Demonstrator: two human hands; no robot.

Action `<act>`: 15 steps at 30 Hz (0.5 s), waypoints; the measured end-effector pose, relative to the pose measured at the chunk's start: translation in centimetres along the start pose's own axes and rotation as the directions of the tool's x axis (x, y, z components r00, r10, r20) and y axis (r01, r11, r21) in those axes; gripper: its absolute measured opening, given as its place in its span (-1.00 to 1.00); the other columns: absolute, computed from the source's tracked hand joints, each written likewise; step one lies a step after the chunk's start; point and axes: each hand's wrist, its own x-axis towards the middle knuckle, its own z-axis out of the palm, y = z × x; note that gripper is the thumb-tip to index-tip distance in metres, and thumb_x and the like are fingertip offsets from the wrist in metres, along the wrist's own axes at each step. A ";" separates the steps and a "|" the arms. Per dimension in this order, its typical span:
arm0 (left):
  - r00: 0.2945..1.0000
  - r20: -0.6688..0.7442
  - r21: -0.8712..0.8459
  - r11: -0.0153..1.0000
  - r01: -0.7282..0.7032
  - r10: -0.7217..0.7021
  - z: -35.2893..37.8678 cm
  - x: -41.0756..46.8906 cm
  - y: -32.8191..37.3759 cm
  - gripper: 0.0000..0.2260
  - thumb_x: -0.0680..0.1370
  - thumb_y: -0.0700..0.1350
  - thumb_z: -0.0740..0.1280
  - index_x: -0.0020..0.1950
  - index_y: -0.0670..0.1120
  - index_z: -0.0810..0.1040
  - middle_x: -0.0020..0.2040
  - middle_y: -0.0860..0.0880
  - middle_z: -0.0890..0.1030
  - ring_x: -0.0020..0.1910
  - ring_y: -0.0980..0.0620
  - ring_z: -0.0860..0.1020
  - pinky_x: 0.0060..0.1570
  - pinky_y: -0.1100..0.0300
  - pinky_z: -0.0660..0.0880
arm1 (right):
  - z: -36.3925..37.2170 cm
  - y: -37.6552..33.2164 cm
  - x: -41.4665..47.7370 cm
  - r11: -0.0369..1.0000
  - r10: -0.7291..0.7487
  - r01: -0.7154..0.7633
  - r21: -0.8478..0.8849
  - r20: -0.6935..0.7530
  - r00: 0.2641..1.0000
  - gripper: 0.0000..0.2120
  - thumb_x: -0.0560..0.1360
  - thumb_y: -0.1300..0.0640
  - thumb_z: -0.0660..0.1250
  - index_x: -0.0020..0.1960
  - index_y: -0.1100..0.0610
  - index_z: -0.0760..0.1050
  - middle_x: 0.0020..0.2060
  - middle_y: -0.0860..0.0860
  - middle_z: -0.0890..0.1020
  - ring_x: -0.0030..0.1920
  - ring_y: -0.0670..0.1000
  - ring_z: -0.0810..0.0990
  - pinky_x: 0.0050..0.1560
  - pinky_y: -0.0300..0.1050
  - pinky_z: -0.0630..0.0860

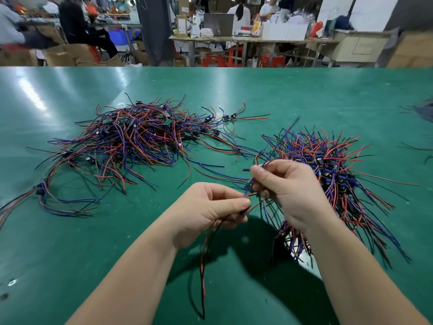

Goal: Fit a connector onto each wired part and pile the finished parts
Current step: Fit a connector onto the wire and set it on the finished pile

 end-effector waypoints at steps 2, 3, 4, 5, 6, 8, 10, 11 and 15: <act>0.990 0.137 0.063 0.998 0.022 -0.031 0.0 -0.4 0.3 -0.87 0.32 -0.14 0.51 -0.17 -0.13 0.69 -0.25 -0.08 0.68 -0.35 0.06 0.62 -0.33 0.29 0.54 | -0.8 -0.8 0.3 0.993 -0.008 0.020 0.113 -0.102 0.995 -0.77 0.39 0.26 0.43 -0.43 0.14 0.56 -0.53 0.00 0.57 -0.53 -0.12 0.52 -0.53 -0.35 0.40; 0.975 0.218 0.099 0.995 0.025 -0.047 0.0 -0.7 0.3 -0.90 0.37 -0.16 0.50 -0.12 -0.10 0.70 -0.24 -0.06 0.68 -0.33 0.08 0.62 -0.31 0.30 0.53 | -1.2 -1.1 0.3 0.986 -0.014 0.037 0.163 -0.144 0.989 -0.78 0.39 0.25 0.43 -0.42 0.13 0.55 -0.54 -0.01 0.56 -0.54 -0.12 0.51 -0.54 -0.35 0.39; 0.955 0.291 0.126 0.992 0.024 -0.060 0.0 -1.0 0.4 -0.90 0.43 -0.17 0.44 -0.08 -0.07 0.70 -0.23 -0.03 0.68 -0.33 0.09 0.61 -0.29 0.31 0.52 | -1.5 -1.4 0.4 0.979 -0.018 0.053 0.199 -0.172 0.985 -0.78 0.40 0.25 0.42 -0.41 0.13 0.54 -0.54 -0.01 0.55 -0.55 -0.12 0.50 -0.56 -0.34 0.38; 0.936 0.345 0.142 0.990 0.022 -0.071 0.0 -1.2 0.5 -0.86 0.47 -0.19 0.38 -0.04 -0.04 0.69 -0.22 0.00 0.67 -0.32 0.11 0.60 -0.27 0.32 0.51 | -1.7 -1.6 0.4 0.973 -0.020 0.062 0.223 -0.184 0.983 -0.77 0.41 0.24 0.42 -0.41 0.11 0.53 -0.55 -0.02 0.54 -0.56 -0.12 0.49 -0.56 -0.35 0.37; 0.921 0.382 0.157 0.987 0.019 -0.078 0.0 -1.4 0.5 -0.83 0.49 -0.20 0.34 0.00 -0.03 0.68 -0.21 0.03 0.66 -0.31 0.11 0.59 -0.25 0.33 0.50 | -1.8 -1.6 0.4 0.969 -0.018 0.063 0.237 -0.187 0.982 -0.75 0.41 0.24 0.42 -0.43 0.10 0.54 -0.56 -0.02 0.53 -0.57 -0.12 0.48 -0.57 -0.35 0.36; 0.896 0.436 0.205 0.979 -0.005 -0.087 -0.1 -1.6 0.6 -0.79 0.52 -0.22 0.30 0.05 0.00 0.66 -0.19 0.06 0.65 -0.23 0.06 0.56 -0.14 0.26 0.47 | -1.7 -1.5 0.3 0.966 -0.006 0.057 0.251 -0.202 0.979 -0.70 0.43 0.23 0.42 -0.46 0.08 0.55 -0.57 -0.03 0.52 -0.60 -0.12 0.47 -0.58 -0.36 0.35; 0.867 0.489 0.246 0.969 -0.030 -0.097 -0.4 -1.6 0.6 -0.78 0.54 -0.25 0.29 0.08 -0.02 0.64 -0.20 0.10 0.63 -0.14 -0.03 0.53 -0.06 0.21 0.46 | -1.7 -1.6 0.3 0.963 0.003 0.061 0.261 -0.237 0.972 -0.76 0.47 0.20 0.41 -0.38 0.09 0.54 -0.58 -0.03 0.51 -0.61 -0.12 0.45 -0.59 -0.37 0.33; 0.852 0.514 0.249 0.968 -0.040 -0.097 -0.5 -1.6 0.6 -0.80 0.53 -0.26 0.30 0.09 -0.07 0.63 -0.20 0.11 0.63 -0.11 -0.02 0.54 -0.05 0.23 0.47 | -1.9 -1.6 0.4 0.957 0.013 0.060 0.283 -0.248 0.969 -0.80 0.49 0.18 0.39 -0.31 0.12 0.52 -0.57 -0.03 0.51 -0.60 -0.12 0.45 -0.59 -0.37 0.33; 0.843 0.534 0.091 0.987 -0.131 0.063 -0.4 -1.5 0.5 -0.87 0.45 -0.10 0.45 -0.01 -0.02 0.64 -0.12 -0.02 0.67 -0.14 0.12 0.60 -0.07 0.31 0.50 | -2.8 -1.5 0.9 0.924 0.118 -0.017 0.381 -0.245 0.962 -0.77 0.60 0.07 0.23 -0.16 0.16 0.53 -0.51 0.02 0.57 -0.55 -0.09 0.49 -0.56 -0.34 0.38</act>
